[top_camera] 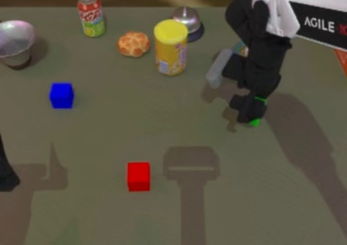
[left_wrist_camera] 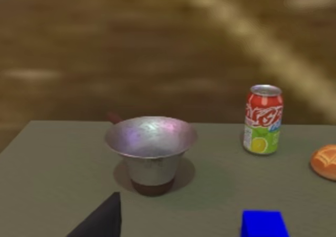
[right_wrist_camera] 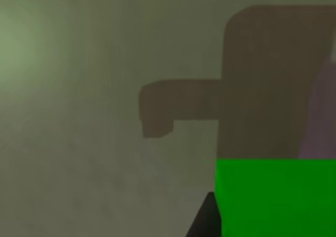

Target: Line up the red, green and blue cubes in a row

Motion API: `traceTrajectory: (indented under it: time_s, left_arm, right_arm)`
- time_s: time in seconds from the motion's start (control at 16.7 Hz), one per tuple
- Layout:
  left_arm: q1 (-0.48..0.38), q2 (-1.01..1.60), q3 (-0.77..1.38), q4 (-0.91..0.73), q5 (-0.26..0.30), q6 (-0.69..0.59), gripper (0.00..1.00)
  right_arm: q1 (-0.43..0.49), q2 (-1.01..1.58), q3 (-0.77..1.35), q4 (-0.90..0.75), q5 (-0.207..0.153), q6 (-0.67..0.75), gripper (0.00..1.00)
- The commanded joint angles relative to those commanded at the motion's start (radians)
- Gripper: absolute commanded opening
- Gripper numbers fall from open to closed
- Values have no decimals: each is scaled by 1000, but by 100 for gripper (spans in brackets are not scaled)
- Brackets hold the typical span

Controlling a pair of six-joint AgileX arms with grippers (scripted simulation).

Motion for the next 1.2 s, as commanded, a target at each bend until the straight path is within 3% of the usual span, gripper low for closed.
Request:
traceTrajectory:
  time_s: [0.3,0.66,1.2]
  left_arm:
    - [0,0,0,0,0,0,100]
    - [0,0,0,0,0,0,100]
    - [0,0,0,0,0,0,100]
  right_arm:
    - [5,-41,112,-159,0,0,0]
    - [14,-46,107,-160,0,-2,0]
    - [326,-176,-40,-142,-5,-56,0]
